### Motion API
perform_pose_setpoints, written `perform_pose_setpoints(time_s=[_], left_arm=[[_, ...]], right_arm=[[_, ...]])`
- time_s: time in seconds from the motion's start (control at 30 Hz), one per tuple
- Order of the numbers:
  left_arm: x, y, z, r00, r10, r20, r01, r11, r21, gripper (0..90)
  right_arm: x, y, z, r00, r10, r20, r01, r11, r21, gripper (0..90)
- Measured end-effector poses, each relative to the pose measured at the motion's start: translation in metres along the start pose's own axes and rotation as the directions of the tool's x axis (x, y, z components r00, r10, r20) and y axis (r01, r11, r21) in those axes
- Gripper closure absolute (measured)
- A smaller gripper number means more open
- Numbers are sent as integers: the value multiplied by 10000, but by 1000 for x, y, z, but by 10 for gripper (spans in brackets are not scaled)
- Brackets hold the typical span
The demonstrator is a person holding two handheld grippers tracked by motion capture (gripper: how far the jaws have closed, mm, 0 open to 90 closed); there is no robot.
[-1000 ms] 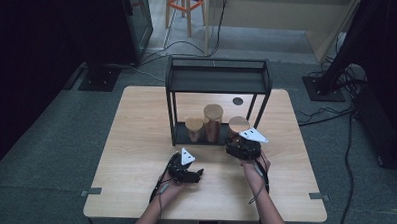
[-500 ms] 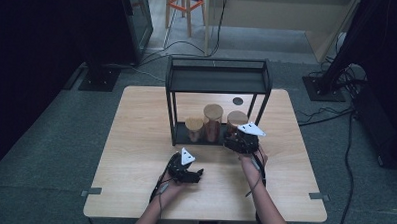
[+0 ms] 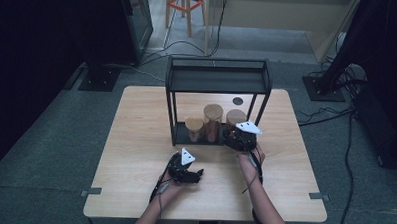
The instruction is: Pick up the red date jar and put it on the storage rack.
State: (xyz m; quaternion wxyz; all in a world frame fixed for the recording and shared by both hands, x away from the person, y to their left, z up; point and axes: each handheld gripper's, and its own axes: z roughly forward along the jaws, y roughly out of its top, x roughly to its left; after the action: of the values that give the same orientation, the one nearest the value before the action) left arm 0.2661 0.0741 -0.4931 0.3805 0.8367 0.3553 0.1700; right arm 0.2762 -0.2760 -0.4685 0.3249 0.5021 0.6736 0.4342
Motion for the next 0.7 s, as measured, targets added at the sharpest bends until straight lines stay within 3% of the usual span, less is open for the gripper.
perform_pose_setpoints(time_s=[0.37, 0.7], left_arm=[[0, 0, 0, 10000, 46, -4, -46, 10000, 18, 213], [0, 0, 0, 10000, 43, -3, -43, 10000, 13, 213]], right_arm=[[15, -2, 9, 9996, -128, 257, 129, 9999, -47, 249], [16, 1, 16, 9995, 101, 295, -100, 9999, -54, 249]])
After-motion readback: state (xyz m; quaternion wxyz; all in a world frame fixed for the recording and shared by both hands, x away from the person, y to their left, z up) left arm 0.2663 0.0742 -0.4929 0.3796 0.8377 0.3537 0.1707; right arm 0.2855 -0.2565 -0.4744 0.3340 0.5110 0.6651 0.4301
